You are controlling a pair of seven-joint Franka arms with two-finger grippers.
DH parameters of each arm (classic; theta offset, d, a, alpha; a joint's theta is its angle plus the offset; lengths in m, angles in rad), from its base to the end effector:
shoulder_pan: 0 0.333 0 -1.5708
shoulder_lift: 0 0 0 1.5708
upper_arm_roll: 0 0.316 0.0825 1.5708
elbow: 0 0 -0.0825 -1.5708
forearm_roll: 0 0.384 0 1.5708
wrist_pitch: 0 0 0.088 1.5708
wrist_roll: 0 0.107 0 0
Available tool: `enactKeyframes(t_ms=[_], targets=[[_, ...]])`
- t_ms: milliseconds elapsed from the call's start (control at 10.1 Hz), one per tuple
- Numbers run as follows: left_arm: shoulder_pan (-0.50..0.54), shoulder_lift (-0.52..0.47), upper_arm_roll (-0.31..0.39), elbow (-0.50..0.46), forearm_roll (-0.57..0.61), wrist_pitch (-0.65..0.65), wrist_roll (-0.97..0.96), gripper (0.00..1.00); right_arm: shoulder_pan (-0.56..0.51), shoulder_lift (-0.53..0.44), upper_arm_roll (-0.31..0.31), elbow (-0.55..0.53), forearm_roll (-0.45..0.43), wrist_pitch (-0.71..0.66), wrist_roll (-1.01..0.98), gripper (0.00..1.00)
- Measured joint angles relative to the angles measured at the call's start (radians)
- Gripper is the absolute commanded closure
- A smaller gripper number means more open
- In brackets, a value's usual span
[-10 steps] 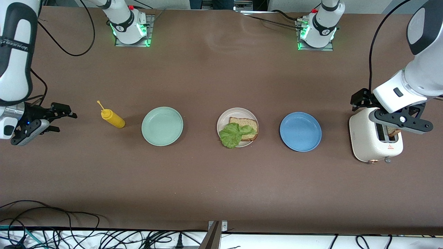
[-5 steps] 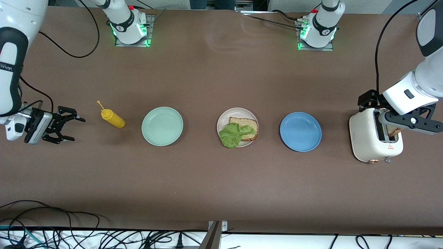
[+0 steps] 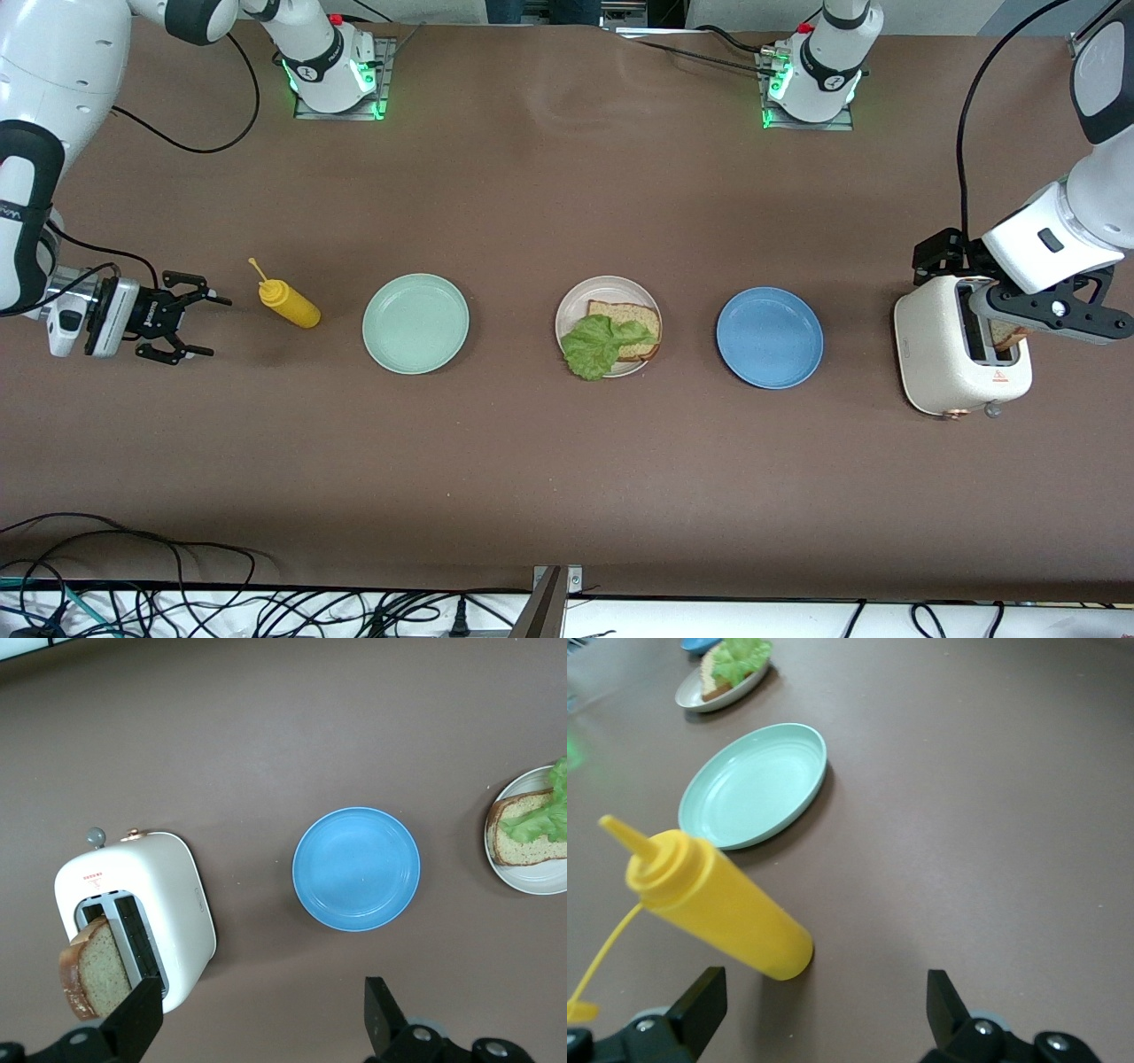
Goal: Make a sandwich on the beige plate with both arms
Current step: 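Close the right gripper around the yellow mustard bottle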
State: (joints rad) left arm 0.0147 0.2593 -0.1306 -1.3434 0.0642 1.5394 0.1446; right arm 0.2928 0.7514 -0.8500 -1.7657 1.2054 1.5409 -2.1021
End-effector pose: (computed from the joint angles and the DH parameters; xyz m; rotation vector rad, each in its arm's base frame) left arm 0.6255 -0.0548 0.5763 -3.0846 0.3988 0.0959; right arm 0.5831 -0.1859 0.2280 -2.0495 -1.2466 -0.5628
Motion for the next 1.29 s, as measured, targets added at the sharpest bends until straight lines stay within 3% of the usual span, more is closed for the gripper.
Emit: enactKeyframes(t_ms=[198,594,1286], targets=[[0.0,0.0,0.0,0.0,0.0,0.0,0.0,0.0,-0.044,0.0,0.046,0.0,0.001,-0.042,-0.081,0.0],[0.001,-0.001,0.0,0.002,0.0,0.0,0.0,0.0,-0.217,0.042,0.228,0.001,0.001,-0.062,-0.196,0.0],[0.002,-0.002,0.0,0.003,0.0,0.0,0.0,0.0,-0.263,0.095,0.321,0.0,0.03,-0.101,-0.288,0.0]])
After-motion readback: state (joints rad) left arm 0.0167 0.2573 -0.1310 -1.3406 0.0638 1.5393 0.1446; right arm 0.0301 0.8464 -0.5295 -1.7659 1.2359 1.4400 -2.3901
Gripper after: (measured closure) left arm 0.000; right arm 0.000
